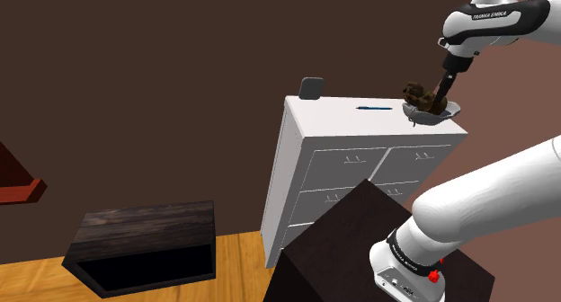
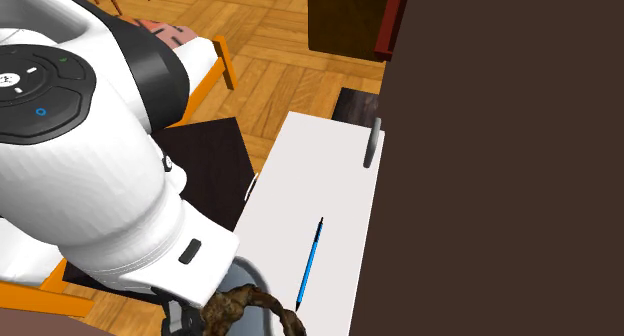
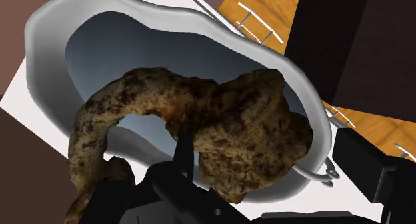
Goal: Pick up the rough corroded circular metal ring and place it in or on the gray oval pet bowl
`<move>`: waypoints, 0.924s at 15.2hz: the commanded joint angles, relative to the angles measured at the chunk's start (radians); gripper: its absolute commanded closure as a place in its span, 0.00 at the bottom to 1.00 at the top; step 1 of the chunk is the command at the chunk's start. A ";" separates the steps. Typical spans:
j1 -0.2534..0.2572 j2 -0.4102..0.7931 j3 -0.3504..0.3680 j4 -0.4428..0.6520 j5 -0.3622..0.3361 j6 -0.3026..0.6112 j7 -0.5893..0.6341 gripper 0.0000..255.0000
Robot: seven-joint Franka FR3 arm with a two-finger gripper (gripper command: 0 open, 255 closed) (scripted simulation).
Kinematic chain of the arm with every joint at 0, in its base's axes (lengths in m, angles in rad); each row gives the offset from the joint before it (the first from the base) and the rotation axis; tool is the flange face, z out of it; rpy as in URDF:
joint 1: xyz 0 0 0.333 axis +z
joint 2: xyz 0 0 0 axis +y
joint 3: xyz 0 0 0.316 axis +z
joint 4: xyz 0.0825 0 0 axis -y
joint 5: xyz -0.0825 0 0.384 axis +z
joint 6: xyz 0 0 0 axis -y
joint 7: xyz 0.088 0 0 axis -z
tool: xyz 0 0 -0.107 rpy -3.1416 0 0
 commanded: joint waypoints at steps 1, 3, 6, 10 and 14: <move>0.000 0.000 0.000 0.000 0.000 0.000 0.000 0.00; 0.002 -0.005 0.008 0.027 0.002 -0.034 0.000 0.00; 0.010 -0.012 0.030 0.112 0.011 -0.127 -0.003 0.00; 0.010 -0.012 0.030 0.112 0.011 -0.127 -0.003 0.00; 0.010 -0.012 0.030 0.112 0.011 -0.127 -0.003 0.00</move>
